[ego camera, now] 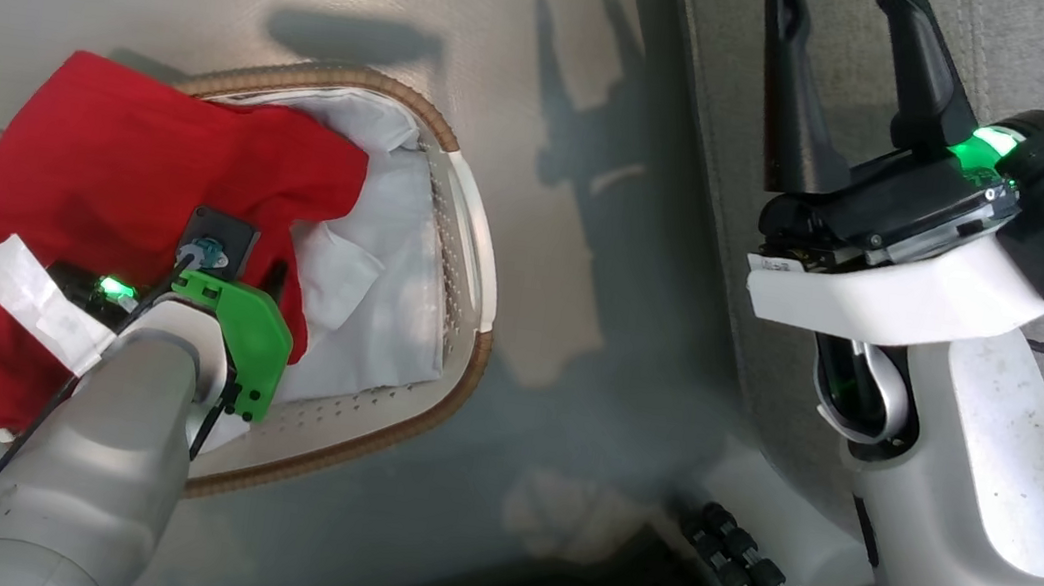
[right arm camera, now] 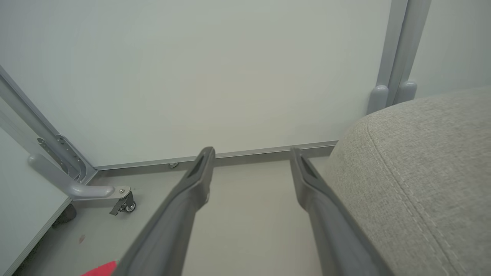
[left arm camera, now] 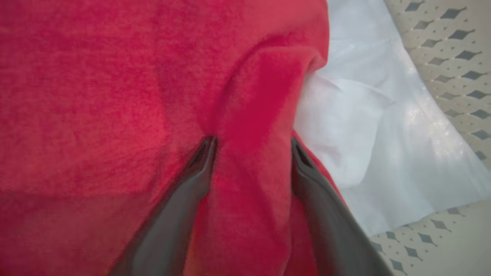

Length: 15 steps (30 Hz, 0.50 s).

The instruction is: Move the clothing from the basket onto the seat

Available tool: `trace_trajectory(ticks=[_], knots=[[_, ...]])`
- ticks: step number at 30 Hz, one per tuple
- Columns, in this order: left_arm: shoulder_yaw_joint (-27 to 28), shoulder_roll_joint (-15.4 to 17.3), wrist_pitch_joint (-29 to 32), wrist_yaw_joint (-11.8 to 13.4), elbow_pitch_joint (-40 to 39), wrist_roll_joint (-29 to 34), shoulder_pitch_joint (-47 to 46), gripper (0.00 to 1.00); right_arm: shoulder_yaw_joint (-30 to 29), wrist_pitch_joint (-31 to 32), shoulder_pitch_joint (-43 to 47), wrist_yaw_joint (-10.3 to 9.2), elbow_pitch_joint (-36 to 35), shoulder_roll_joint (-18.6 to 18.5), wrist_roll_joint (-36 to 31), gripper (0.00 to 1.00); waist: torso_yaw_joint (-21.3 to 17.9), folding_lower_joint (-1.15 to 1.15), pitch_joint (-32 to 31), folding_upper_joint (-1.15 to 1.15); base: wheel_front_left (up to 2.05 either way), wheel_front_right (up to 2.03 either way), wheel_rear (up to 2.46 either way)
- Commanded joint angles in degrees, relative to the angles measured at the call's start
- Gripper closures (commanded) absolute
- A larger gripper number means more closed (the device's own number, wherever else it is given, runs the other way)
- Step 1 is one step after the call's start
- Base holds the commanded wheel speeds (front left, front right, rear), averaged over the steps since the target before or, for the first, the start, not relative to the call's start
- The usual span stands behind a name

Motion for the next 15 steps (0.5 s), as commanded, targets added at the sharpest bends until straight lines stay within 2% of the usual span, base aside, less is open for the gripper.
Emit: trace_trajectory(ticks=[1, 9, 15], knots=[[0.1, -0.1, -0.2, -0.2, 0.3, -0.4, 0.5, 1.0, 0.2, 0.0, 0.1, -0.06, 0.4, -0.1, 0.2, 0.0, -0.3, -0.01, -1.0, 0.0, 0.0, 0.0, 0.0], [0.7, -1.8, -3.4, -0.6, 0.6, -3.4, 5.1, 1.0, 1.1, 0.0, 2.7, -0.06, 3.7, -0.1, -1.2, 0.0, 0.3, -0.01, -9.0, 0.0, 0.0, 0.0, 0.0], [0.0, -3.9, -5.9, -0.7, -1.4, -5.7, 10.5, 1.0, 0.8, 0.0, 6.6, -0.06, 7.2, -0.2, -2.9, 0.0, 2.5, -0.01, -18.2, 0.0, 0.0, 0.0, 0.0]])
